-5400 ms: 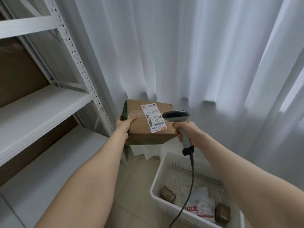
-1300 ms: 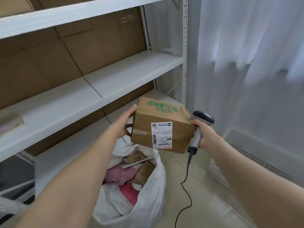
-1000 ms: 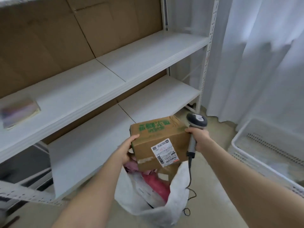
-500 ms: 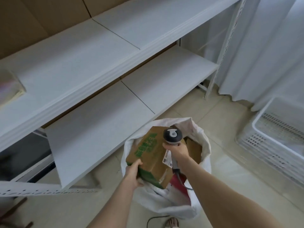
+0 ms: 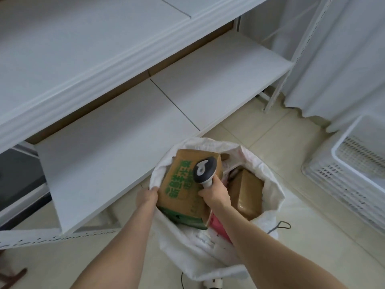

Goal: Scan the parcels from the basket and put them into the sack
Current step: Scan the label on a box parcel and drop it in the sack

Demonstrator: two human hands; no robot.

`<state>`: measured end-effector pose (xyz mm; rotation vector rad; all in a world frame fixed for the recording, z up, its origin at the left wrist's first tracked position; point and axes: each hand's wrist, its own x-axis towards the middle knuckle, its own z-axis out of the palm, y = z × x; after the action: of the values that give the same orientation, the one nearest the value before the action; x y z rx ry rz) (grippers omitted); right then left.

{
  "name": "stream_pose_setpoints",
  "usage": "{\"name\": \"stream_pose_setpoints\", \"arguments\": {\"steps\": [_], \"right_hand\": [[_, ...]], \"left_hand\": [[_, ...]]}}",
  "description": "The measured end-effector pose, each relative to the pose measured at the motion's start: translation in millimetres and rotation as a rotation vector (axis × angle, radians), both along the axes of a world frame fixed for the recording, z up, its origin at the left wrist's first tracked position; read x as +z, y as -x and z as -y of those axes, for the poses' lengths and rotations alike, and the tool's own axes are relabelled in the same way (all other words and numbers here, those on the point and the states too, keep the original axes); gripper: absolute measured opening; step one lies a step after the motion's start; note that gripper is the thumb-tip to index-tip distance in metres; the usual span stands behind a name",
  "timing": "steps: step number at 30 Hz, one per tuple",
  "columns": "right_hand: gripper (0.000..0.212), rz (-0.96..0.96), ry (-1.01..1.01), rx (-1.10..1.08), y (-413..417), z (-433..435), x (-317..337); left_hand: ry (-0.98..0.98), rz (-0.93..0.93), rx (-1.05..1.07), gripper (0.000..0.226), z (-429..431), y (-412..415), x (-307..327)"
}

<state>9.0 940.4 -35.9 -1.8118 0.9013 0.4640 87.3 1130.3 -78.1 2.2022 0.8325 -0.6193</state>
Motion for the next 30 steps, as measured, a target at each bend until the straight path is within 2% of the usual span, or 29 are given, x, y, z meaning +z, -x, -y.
{"name": "stream_pose_setpoints", "arguments": {"steps": [2, 5, 9, 12, 15, 17, 19, 21, 26, 30], "right_hand": [[0.064, 0.002, 0.043, 0.043, -10, -11, -7], [0.066, 0.009, 0.130, 0.061, -29, -34, -14], [0.068, -0.002, 0.181, 0.076, -51, -66, -23], [0.069, -0.048, 0.176, 0.176, -56, -76, -34], [0.068, -0.046, 0.046, 0.263, -61, -67, -34], [0.066, -0.029, -0.053, 0.267, -58, -58, -29], [0.055, -0.041, -0.128, 0.194, -49, -46, -21], [0.029, -0.037, -0.211, 0.089, -35, -32, -14], [0.020, 0.009, -0.298, 0.069, -11, 7, 17], [0.016, 0.028, -0.286, 0.032, 11, 39, 46]], "left_hand": [[-0.109, 0.191, -0.046, 0.032, -6, -6, 7], [-0.142, 0.453, -0.091, 0.024, -5, -22, 36], [-0.144, 0.607, -0.124, 0.020, -12, -38, 56], [-0.148, 0.500, -0.175, 0.012, -15, -32, 48], [-0.125, 0.319, -0.259, 0.036, -9, -21, 40], [-0.137, 0.212, -0.397, 0.045, -4, -13, 35], [-0.162, 0.065, -0.487, 0.043, 0, -3, 32], [-0.159, -0.042, -0.506, 0.037, 6, 7, 36], [-0.161, -0.120, -0.558, 0.042, 37, 20, 63], [-0.226, -0.085, -0.542, 0.041, 64, 28, 98]]}}
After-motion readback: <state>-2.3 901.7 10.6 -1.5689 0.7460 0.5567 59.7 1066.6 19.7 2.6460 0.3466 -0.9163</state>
